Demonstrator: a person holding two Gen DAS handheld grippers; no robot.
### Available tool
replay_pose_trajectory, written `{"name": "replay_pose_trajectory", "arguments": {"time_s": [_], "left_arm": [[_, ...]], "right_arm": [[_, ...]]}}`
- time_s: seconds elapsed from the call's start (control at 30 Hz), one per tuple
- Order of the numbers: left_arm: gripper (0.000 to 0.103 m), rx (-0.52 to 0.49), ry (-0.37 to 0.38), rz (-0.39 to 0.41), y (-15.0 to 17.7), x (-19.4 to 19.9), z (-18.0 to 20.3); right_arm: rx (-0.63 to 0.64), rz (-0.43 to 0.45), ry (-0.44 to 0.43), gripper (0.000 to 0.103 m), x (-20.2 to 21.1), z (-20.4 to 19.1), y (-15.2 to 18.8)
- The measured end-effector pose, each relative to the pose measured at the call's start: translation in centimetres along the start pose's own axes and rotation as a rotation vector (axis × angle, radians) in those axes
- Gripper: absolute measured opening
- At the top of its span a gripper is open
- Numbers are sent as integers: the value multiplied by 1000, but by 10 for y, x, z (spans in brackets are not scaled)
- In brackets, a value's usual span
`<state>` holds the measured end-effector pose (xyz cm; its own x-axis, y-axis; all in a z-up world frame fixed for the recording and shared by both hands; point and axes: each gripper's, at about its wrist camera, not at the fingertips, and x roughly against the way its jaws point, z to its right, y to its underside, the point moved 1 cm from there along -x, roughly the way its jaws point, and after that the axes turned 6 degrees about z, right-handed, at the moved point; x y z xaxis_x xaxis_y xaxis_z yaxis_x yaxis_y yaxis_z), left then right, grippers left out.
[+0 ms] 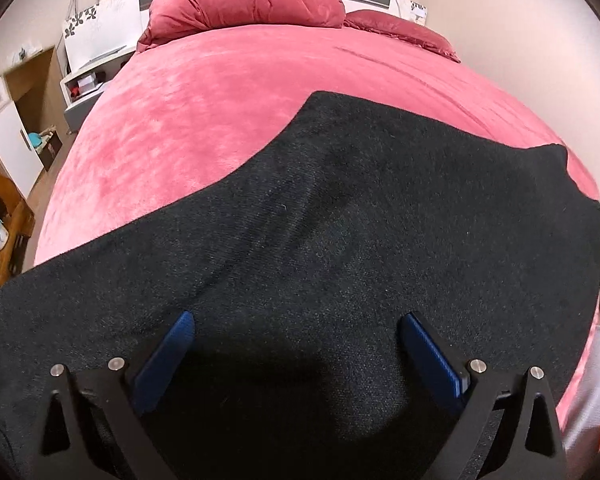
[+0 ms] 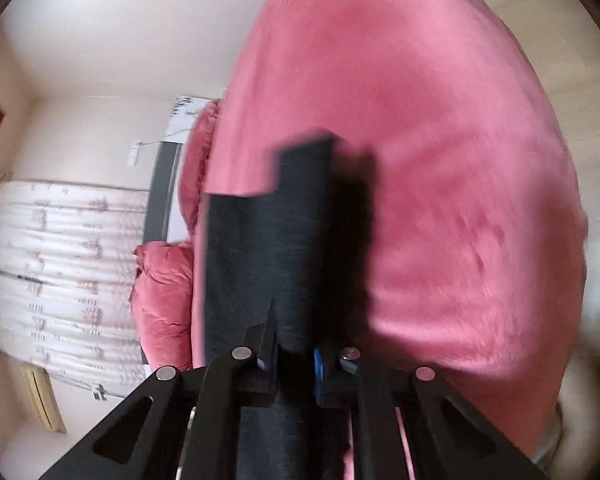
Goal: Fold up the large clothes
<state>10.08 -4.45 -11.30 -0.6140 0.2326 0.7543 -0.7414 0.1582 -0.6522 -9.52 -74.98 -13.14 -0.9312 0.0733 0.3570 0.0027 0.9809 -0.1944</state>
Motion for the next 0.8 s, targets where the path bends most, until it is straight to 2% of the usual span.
{"name": "replay_pose_trajectory", "arguments": {"time_s": [0.1, 0.13, 0.2, 0.23, 0.27, 0.3, 0.37, 0.43, 0.53, 0.6, 0.7, 0.8], "left_arm": [[103, 0, 0, 3, 0, 0, 0], [103, 1, 1, 4, 1, 0, 0], [103, 2, 4, 5, 0, -1, 0], [103, 2, 5, 5, 0, -1, 0], [103, 2, 6, 5, -1, -1, -1], [103, 3, 8, 6, -1, -2, -1], [103, 3, 8, 10, -1, -2, -3], [103, 2, 6, 16, 0, -1, -1], [103, 4, 8, 22, 2, 0, -1], [103, 8, 13, 25, 3, 1, -2], [103, 10, 15, 28, 5, 3, -3], [103, 6, 10, 29, 7, 4, -2]], "right_arm": [[109, 76, -29, 11, 24, -30, -2], [114, 76, -4, 11, 24, -29, -1], [76, 40, 105, 11, 17, -7, 0], [53, 16, 138, 15, 12, 5, 1], [5, -5, 137, 16, 9, 19, 3], [-34, 3, 93, 19, 9, 25, 3], [-103, 31, 27, 30, 11, 33, 2], [-177, 59, -10, 31, 6, 36, 1], [-206, 54, -16, 33, 0, 31, -1], [-203, 27, -2, 33, -5, 23, -2], [-243, 20, 13, 24, -6, 21, -1], [-211, 36, 52, 17, -8, 15, 6]]}}
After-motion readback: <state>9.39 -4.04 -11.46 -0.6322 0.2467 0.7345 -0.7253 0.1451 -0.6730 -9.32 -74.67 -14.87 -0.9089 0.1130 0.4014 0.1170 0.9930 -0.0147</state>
